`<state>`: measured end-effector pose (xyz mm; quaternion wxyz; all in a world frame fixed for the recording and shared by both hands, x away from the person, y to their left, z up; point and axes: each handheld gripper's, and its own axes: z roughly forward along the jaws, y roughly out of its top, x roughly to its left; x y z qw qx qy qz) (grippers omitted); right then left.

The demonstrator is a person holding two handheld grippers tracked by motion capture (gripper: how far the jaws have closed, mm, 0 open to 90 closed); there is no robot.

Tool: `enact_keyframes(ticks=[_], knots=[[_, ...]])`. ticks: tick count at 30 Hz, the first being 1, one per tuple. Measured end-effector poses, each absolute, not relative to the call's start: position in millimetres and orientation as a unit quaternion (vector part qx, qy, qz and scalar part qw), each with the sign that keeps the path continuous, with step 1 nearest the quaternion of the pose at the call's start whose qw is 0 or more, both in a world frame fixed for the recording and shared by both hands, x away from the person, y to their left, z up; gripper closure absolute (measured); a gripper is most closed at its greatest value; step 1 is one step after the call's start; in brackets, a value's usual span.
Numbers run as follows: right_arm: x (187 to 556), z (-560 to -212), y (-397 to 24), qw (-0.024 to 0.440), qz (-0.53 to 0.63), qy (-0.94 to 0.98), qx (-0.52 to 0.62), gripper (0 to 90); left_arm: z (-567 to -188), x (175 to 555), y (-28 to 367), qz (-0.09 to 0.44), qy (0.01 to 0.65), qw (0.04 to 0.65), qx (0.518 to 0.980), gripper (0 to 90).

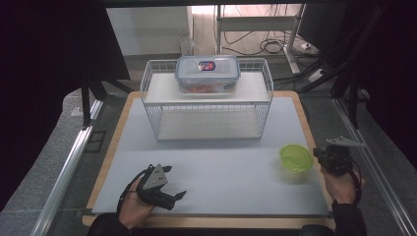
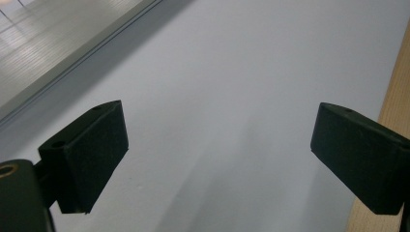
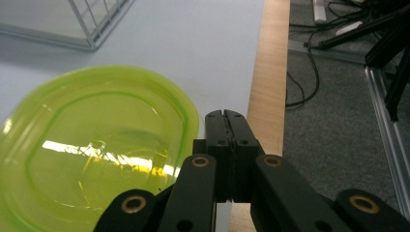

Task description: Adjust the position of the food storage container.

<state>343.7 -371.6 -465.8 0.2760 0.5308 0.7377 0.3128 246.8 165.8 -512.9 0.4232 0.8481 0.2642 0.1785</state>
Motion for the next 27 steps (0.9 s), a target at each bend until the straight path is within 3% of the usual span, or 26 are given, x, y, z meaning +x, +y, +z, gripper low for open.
enact_keyframes(ticks=[27], knots=[[336,-477,-335,0.207,0.328,0.771,0.505,89.7,-514,246,163,0.177,0.259,0.416,0.854,6.1]])
